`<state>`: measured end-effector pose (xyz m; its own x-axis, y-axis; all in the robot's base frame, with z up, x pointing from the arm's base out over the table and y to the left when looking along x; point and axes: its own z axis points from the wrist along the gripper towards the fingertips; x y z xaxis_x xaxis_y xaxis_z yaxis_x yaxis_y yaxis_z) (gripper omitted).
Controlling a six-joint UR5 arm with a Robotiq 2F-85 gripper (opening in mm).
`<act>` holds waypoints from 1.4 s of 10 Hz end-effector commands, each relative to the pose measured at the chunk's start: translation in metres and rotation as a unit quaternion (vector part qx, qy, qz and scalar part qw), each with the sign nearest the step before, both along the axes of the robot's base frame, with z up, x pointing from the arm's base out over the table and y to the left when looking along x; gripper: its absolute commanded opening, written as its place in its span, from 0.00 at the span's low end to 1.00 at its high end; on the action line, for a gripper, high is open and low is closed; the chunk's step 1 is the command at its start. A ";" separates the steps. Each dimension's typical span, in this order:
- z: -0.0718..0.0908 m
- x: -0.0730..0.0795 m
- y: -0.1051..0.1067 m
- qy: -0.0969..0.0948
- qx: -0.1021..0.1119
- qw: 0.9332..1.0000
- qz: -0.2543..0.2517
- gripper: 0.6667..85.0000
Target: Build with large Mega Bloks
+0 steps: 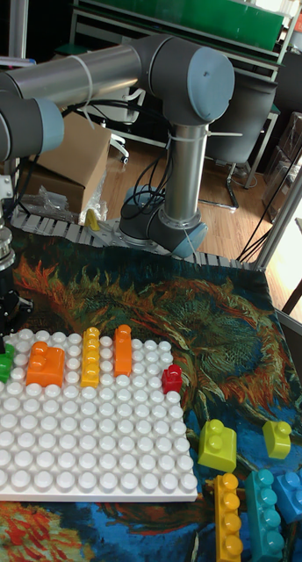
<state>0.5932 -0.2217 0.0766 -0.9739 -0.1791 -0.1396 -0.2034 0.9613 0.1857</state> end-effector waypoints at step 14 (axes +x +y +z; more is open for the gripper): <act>-0.007 0.014 0.014 -0.010 -0.007 1.000 0.015 0.01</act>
<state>0.6036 -0.2105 0.0710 -0.9665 -0.2099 -0.1475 -0.2336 0.9577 0.1680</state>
